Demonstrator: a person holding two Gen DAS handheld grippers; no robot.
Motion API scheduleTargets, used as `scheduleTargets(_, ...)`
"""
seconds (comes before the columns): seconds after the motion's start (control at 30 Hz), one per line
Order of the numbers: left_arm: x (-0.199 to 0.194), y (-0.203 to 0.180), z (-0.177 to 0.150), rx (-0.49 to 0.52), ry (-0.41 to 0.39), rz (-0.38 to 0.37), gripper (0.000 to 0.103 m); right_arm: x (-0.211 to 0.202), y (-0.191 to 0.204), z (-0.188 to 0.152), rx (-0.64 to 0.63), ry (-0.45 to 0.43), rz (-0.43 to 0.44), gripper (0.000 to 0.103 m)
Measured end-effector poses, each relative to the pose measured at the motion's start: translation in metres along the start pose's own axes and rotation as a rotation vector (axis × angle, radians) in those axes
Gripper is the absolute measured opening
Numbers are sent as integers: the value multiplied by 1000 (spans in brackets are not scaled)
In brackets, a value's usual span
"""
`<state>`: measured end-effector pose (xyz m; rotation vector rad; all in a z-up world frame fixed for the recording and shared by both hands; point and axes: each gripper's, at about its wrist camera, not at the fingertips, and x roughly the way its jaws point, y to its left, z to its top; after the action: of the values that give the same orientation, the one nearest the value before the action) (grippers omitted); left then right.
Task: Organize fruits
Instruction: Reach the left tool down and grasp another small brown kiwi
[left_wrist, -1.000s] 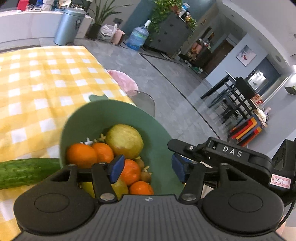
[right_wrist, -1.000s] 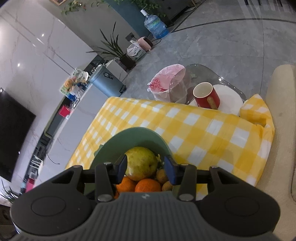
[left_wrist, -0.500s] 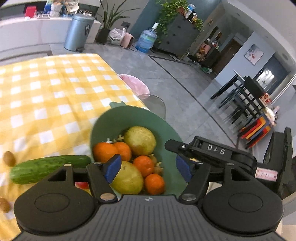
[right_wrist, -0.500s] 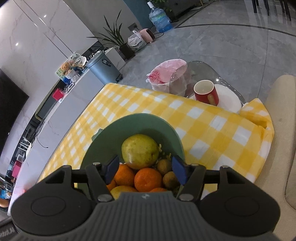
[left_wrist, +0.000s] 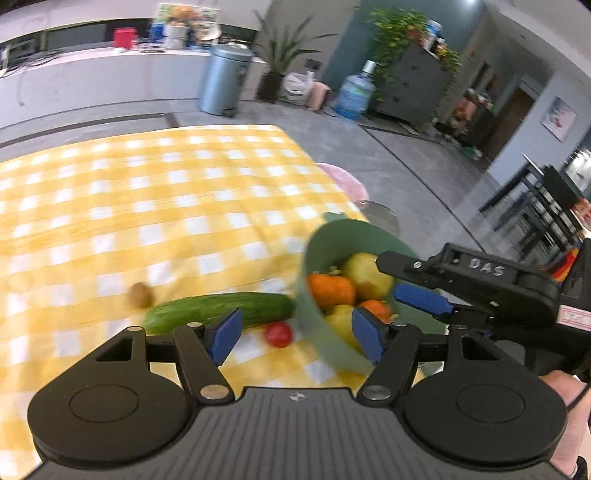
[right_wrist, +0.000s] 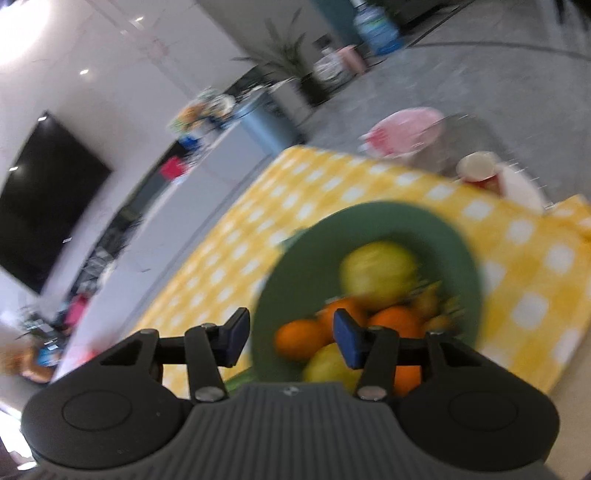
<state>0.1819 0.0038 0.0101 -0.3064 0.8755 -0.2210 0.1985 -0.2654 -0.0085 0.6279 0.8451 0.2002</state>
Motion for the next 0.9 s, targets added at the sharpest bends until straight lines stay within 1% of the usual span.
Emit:
scheduleTargets(0.1,-8,17,-4,-36,-12,37,80,6,20,-6,-42,27,46,46)
scheduleTargets(0.2,-13,37,-9,-68,-29,100,80,14,36,-13,-74,68,76,45)
scheduleTargets(0.23,-14,45,-10,-87,-32,129,80,17,40,-16,-78,87,89,42)
scheduleTargets(0.3,-14,62,-10,-144,-34,189,80,24,46,-21,-85,118,107,40)
scheduleTargets(0.33,-14,71,-10,-162,-40,205,79,28,50,-24,-95,130,108,33)
scheduleTargets(0.4,-15,82,-11,-179,-53,226,79,35,55,-28,-115,144,90,26)
scheduleTargets(0.47,-15,93,-14,-201,-56,233,79,43,62,-34,-133,158,83,25)
scheduleTargets(0.5,-14,98,-15,-211,-56,234,79,46,64,-36,-135,166,86,21)
scheduleTargets(0.53,-12,102,-17,-216,-53,233,78,51,67,-39,-138,179,90,21)
scheduleTargets(0.6,-8,106,-20,-199,-46,238,78,59,73,-45,-148,193,90,21)
scheduleTargets(0.7,1,99,-26,-91,-37,295,77,68,84,-55,-205,196,69,21)
scheduleTargets(0.77,8,96,-31,-34,-16,298,77,75,89,-62,-234,193,70,22)
scheduleTargets(0.83,14,96,-35,-22,19,279,73,84,91,-66,-246,205,59,22)
scheduleTargets(0.9,19,98,-39,-23,27,290,70,94,92,-70,-265,218,25,22)
